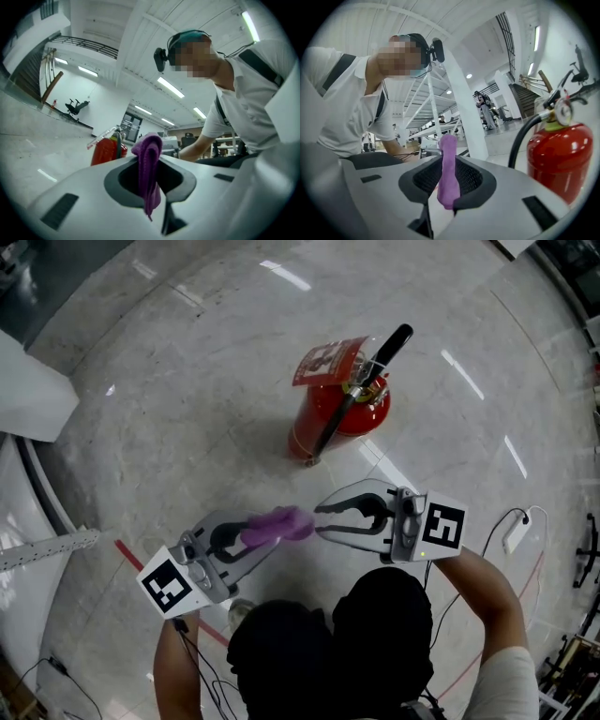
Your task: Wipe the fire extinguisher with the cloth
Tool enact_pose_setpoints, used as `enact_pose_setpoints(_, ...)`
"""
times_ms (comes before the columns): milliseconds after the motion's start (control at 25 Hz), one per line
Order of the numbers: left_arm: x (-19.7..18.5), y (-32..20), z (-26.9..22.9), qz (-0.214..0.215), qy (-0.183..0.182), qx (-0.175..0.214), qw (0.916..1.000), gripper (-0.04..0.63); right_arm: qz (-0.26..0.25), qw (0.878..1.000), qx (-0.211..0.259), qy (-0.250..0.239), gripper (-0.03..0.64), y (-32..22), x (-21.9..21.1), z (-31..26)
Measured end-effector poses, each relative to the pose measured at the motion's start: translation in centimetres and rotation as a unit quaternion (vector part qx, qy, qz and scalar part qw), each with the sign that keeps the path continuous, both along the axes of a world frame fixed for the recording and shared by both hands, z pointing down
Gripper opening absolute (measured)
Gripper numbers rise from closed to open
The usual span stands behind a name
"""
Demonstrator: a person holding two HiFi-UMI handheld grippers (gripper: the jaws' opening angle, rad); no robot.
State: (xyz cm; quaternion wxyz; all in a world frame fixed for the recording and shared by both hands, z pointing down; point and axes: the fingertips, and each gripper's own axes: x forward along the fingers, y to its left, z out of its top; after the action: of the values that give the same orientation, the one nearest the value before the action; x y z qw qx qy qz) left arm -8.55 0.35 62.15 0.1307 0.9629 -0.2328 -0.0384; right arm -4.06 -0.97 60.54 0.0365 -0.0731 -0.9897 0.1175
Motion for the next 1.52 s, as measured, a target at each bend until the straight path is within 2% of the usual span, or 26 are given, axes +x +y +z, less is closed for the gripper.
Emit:
enact_pose_setpoints(40,-0.7,-0.9,-0.4,-0.030,0.002,0.009,0.9995,0.055,0.023,1.000,0.005,0.000,0.072,-0.7,0.5,0.0)
enact_pose_setpoints(120,-2.4,-3.0,-0.8,-0.110,-0.028,0.042,0.9926,0.056,0.068,0.998,0.011,0.004,0.072,-1.9,1.9,-0.1)
enact_pose_setpoints(240,-4.4,-6.1,-1.2,-0.232,-0.087,0.076,0.9658,0.056,0.125,0.992,0.012,0.007,0.072,-3.3,4.4,-0.3)
enact_pose_setpoints(360,-5.6,-8.6,-0.9,-0.327,-0.124,0.074,0.9339,0.056,0.162,0.987,0.007,0.009,0.072,-3.8,6.8,-0.4)
enact_pose_setpoints(440,-5.6,-10.3,-0.2,-0.370,-0.147,0.064,0.9151,0.055,0.177,0.984,0.005,0.015,0.072,-3.7,8.2,-0.4)
enact_pose_setpoints(480,-5.1,-11.0,0.3,-0.377,-0.156,0.055,0.9113,0.055,0.184,0.983,0.005,0.017,0.072,-3.6,8.8,-0.4)
enact_pose_setpoints(520,-4.3,-11.7,0.6,-0.375,-0.162,0.047,0.9115,0.055,0.192,0.981,0.005,0.018,0.072,-3.6,9.5,-0.4)
enact_pose_setpoints(640,-1.6,-13.6,1.6,-0.350,-0.168,0.041,0.9207,0.054,0.217,0.976,0.001,0.021,0.072,-3.5,11.6,-0.3)
enact_pose_setpoints(800,1.3,-14.9,2.4,-0.304,-0.179,0.060,0.9337,0.054,0.249,0.968,-0.002,0.032,0.072,-3.3,14.6,0.0)
enact_pose_setpoints(880,2.0,-15.4,2.8,-0.281,-0.191,0.081,0.9371,0.054,0.266,0.963,-0.006,0.032,0.071,-3.4,15.8,0.0)
enact_pose_setpoints(1080,3.0,-15.3,4.5,-0.247,-0.203,0.079,0.9442,0.054,0.293,0.956,-0.016,0.031,0.071,-3.4,17.5,0.5)
enact_pose_setpoints(1200,3.3,-15.3,5.7,-0.241,-0.198,0.069,0.9475,0.054,0.291,0.956,-0.012,0.043,0.072,-3.1,18.0,1.4)
enact_pose_setpoints(1520,3.3,-15.5,10.5,-0.251,-0.178,0.041,0.9505,0.052,0.295,0.955,-0.020,0.029,0.071,-2.4,17.7,1.0)
